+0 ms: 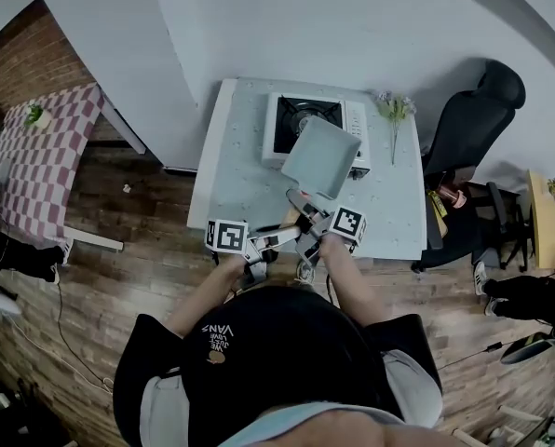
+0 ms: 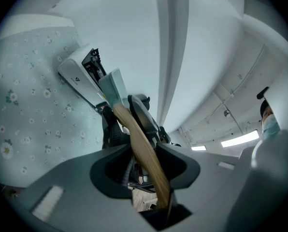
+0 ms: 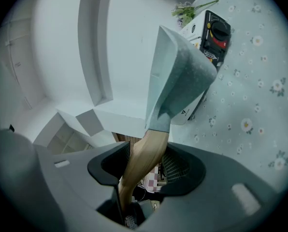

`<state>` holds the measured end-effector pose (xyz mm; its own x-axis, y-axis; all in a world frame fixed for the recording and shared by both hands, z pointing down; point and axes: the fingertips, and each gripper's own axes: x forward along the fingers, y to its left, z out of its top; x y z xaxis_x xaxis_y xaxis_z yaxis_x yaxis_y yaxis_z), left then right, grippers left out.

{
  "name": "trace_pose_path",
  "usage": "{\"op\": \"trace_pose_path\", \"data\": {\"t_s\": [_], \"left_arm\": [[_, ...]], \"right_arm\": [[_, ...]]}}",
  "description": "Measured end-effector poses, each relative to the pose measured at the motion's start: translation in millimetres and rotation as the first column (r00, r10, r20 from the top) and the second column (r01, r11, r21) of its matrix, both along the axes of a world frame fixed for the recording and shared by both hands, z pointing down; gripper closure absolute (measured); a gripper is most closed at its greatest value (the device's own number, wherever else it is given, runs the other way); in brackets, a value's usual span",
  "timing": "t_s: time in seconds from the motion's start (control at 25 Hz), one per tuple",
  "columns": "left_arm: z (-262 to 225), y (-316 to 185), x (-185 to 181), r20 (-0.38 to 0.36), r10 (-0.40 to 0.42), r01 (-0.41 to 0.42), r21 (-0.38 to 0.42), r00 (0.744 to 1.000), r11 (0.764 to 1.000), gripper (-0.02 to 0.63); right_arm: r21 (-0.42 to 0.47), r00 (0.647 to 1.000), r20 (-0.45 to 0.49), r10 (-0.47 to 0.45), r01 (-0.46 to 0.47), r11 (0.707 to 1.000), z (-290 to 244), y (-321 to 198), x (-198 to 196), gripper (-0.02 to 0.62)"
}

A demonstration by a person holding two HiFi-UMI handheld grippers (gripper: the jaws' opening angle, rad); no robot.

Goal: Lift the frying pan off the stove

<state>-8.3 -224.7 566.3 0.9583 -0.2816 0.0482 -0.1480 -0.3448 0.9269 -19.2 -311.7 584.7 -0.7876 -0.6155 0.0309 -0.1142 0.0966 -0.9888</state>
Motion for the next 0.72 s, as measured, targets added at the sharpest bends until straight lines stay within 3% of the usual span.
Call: {"op": "trace_pose_path", "data": {"t_s": [0.72], "left_arm": [[5.8, 95.0, -28.3, -0.002, 0.134, -0.134, 0.010, 0.991, 0.991, 0.453]], "right_arm": [[-0.041, 0.986, -0.081, 0.144, -0.147, 0.988, 13.4, 97.9, -11.6, 0.394]]}}
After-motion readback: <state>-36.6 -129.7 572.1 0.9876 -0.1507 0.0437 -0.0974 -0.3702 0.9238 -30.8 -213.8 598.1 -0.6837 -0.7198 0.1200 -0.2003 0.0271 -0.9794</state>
